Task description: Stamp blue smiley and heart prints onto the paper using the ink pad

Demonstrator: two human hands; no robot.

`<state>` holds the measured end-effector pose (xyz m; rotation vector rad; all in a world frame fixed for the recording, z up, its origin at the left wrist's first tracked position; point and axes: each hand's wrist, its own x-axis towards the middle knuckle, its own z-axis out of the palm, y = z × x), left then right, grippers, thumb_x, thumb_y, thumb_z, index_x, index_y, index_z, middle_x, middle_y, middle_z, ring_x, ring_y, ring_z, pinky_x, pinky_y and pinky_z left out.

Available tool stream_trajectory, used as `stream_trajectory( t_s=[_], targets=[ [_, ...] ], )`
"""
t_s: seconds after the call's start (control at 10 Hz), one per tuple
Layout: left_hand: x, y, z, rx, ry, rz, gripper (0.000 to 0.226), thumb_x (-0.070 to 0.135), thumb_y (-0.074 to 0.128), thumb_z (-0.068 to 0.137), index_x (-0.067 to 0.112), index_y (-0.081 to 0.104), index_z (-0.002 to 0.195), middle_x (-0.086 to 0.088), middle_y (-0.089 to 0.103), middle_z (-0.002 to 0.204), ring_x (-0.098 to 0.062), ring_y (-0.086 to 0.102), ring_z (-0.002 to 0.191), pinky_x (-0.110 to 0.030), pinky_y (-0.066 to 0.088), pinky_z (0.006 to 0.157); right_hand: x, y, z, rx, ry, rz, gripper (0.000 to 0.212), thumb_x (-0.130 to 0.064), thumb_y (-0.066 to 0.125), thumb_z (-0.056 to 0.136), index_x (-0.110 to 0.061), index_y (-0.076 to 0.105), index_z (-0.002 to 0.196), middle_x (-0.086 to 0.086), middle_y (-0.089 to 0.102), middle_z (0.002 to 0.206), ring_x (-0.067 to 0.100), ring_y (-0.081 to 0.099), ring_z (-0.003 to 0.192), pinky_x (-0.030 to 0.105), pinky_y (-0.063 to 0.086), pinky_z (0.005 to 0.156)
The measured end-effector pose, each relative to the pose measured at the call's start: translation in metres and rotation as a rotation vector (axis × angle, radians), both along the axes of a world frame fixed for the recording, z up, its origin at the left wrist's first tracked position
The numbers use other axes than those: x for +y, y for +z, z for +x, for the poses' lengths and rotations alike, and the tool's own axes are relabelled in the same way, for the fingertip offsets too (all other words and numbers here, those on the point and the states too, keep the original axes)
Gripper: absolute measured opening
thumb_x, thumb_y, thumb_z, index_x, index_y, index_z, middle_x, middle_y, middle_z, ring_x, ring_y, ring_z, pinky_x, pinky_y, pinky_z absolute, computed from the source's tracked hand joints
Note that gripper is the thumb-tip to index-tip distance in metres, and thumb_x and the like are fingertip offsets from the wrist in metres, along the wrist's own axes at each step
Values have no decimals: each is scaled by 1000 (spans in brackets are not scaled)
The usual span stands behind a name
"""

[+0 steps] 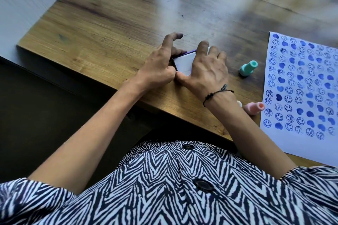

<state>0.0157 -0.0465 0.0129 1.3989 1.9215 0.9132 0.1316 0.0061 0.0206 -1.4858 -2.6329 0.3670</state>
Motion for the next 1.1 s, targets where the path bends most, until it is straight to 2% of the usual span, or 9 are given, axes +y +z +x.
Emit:
stream_trajectory(
  t_s=[0.1, 0.3, 0.4, 0.5, 0.6, 0.7, 0.8, 1.0, 1.1],
  targets=[
    [1, 2, -2, -10, -11, 1, 78, -10, 39, 60, 11, 27, 134, -10, 63, 120, -19, 55, 115, -19, 38, 97, 6, 1, -2, 18, -4, -13, 81, -52, 66, 66, -7, 30, 123, 18, 45, 122, 39, 42, 110, 44, 43, 80],
    [5, 4, -2, -41, -7, -2, 77, -10, 38, 61, 11, 27, 134, -11, 64, 117, -21, 58, 109, -33, 44, 100, 11, 0, 3, 103, -1, -46, 80, -45, 69, 64, -5, 31, 122, 18, 48, 119, 39, 42, 105, 40, 38, 76],
    [8, 4, -2, -54, -5, -3, 76, -9, 38, 61, 11, 28, 134, -11, 64, 117, -22, 58, 110, -33, 44, 101, 13, 0, 3, 102, -4, -65, 78, -45, 68, 65, -5, 31, 121, 17, 49, 120, 39, 42, 105, 36, 33, 74],
    [9, 5, -1, -47, 5, 3, 76, -11, 38, 62, 11, 28, 134, -11, 64, 116, -21, 59, 109, -26, 44, 98, 17, 2, 2, 95, -13, -97, 76, -44, 68, 66, -6, 31, 120, 16, 50, 122, 38, 42, 106, 38, 37, 77],
    [13, 5, -1, -43, 4, 5, 74, -11, 39, 63, 9, 29, 133, -12, 66, 114, -23, 60, 105, -25, 44, 93, 23, 5, 0, 60, -8, -135, 80, -45, 68, 65, -6, 30, 123, 15, 50, 121, 38, 41, 108, 40, 41, 80],
    [21, 6, -1, -41, 28, 0, 71, -8, 42, 66, 11, 28, 133, -10, 67, 113, -24, 61, 104, -31, 48, 91, 24, 6, -2, 72, 1, -152, 82, -47, 67, 65, -5, 29, 125, 16, 48, 122, 38, 40, 109, 41, 41, 82],
    [30, 7, 0, -65, 40, -1, 70, -7, 39, 66, 13, 29, 133, -8, 69, 108, -22, 63, 99, -32, 50, 84, 25, 8, -2, 91, -11, -154, 82, -50, 66, 65, -4, 30, 124, 15, 51, 119, 37, 41, 109, 43, 42, 82],
    [40, 2, -5, -62, 68, 45, 69, -5, 38, 64, 16, 33, 130, -4, 72, 98, -19, 64, 94, -28, 48, 79, 24, 10, -11, 76, -76, -159, 71, -48, 62, 69, -10, 32, 121, 11, 54, 118, 36, 43, 111, 43, 40, 85],
    [50, 7, -9, 53, 40, 26, 60, -2, 44, 72, 18, 37, 128, -4, 70, 100, -23, 64, 92, -28, 47, 80, 30, 19, -6, 66, -28, -188, 72, -50, 63, 72, -13, 29, 123, 11, 51, 124, 36, 42, 114, 43, 38, 87]
  ],
)
